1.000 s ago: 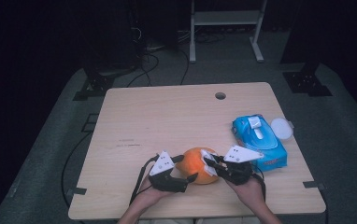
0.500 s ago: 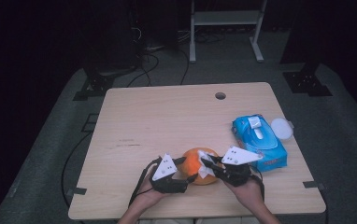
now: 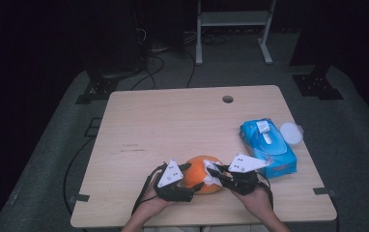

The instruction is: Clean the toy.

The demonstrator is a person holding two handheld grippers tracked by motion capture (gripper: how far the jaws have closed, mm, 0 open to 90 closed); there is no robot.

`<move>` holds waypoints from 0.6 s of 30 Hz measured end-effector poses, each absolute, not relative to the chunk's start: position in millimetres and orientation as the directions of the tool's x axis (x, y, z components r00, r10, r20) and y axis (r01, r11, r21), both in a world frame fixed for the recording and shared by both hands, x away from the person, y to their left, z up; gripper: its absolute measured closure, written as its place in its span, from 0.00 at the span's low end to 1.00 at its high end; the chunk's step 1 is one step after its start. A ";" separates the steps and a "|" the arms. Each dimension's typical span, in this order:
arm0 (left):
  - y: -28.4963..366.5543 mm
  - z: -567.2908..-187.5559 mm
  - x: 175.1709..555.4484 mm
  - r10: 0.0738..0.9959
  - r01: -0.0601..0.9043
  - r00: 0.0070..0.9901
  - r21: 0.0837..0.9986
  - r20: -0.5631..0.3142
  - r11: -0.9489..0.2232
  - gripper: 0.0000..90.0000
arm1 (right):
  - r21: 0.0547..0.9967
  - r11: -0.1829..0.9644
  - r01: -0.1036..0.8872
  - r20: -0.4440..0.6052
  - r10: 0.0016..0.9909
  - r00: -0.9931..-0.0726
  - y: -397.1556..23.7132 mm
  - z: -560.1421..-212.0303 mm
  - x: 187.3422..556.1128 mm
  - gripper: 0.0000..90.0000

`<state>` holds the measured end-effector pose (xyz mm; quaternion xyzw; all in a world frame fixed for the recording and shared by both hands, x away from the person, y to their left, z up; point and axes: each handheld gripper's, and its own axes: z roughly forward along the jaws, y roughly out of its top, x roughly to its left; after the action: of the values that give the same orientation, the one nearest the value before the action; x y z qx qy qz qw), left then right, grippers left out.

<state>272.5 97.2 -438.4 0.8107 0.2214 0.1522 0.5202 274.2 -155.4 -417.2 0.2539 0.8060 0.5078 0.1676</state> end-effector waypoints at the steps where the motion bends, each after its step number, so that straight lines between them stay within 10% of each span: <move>1: 98.3 -438.3 273.0 0.517 0.206 0.856 0.915 0.004 -0.347 0.29 | 0.901 0.354 0.251 -0.009 0.593 -0.805 -159.9 -419.0 276.9 0.88; 18: 104.4 -444.1 283.7 0.544 0.272 0.836 0.916 -0.074 -0.295 0.30 | 0.891 0.301 0.340 0.092 0.612 -0.785 -170.3 -430.9 284.6 0.87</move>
<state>283.7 104.4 -444.1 0.7945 0.2568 0.1268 0.5355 284.6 -170.3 -430.9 0.2992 0.7955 0.5096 0.1337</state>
